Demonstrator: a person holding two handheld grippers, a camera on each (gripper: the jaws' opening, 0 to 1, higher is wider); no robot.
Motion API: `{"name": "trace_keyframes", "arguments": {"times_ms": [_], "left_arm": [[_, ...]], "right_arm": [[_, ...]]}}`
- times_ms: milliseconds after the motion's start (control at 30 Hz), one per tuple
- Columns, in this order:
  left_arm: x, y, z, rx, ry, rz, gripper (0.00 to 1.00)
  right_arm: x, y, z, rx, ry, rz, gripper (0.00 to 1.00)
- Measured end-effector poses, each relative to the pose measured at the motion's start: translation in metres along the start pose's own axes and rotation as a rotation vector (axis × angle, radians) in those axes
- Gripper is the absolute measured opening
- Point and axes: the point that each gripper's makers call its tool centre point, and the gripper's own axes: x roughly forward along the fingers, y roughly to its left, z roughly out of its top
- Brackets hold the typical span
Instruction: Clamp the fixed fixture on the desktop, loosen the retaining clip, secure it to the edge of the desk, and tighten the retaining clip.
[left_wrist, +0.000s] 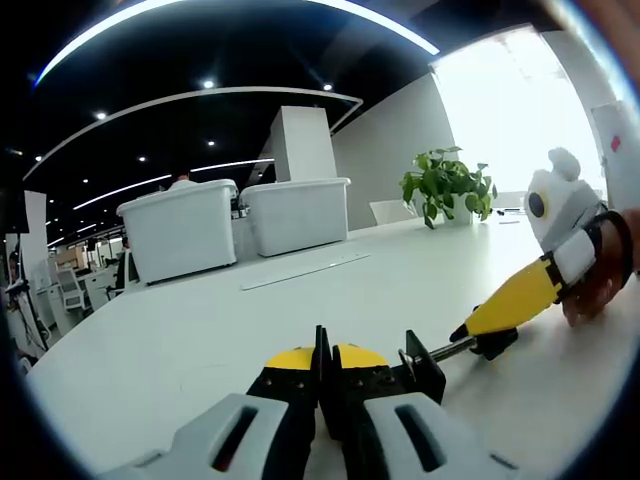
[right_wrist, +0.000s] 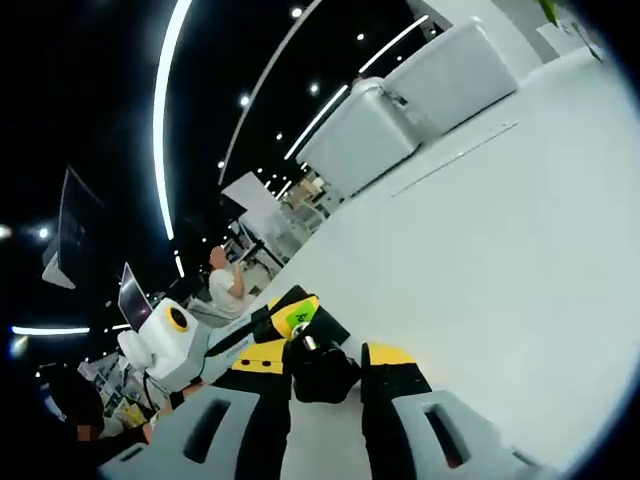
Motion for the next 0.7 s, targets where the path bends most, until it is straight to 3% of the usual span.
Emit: {"name": "trace_keyframes", "arguments": {"times_ms": [67,100,133,233,333,467,700], "left_arm": [[-0.001,-0.001,0.001,0.001,-0.003,0.000,0.06],[-0.001,-0.001,0.000,0.001,-0.003,0.000,0.06],[-0.001,-0.001,0.000,0.001,-0.003,0.000,0.06],[-0.002,-0.001,0.000,-0.001,-0.007,0.000,0.06],[-0.003,-0.001,0.000,-0.002,-0.010,0.002,0.05],[-0.004,-0.001,-0.001,-0.004,-0.007,0.007,0.06],[-0.004,-0.001,-0.002,-0.004,-0.004,0.008,0.06]], "right_arm": [[-0.007,0.012,-0.007,-0.162,-0.002,-0.018,0.24],[-0.007,0.013,-0.007,-0.183,-0.003,-0.020,0.24],[-0.004,0.010,-0.003,-0.261,-0.002,-0.027,0.24],[0.001,0.012,0.004,-0.586,-0.040,-0.009,0.23],[0.001,0.012,0.004,-0.677,-0.062,-0.030,0.23],[0.004,0.012,0.011,-0.949,-0.090,-0.052,0.23],[0.006,0.019,0.008,-1.295,-0.119,-0.113,0.23]]}}
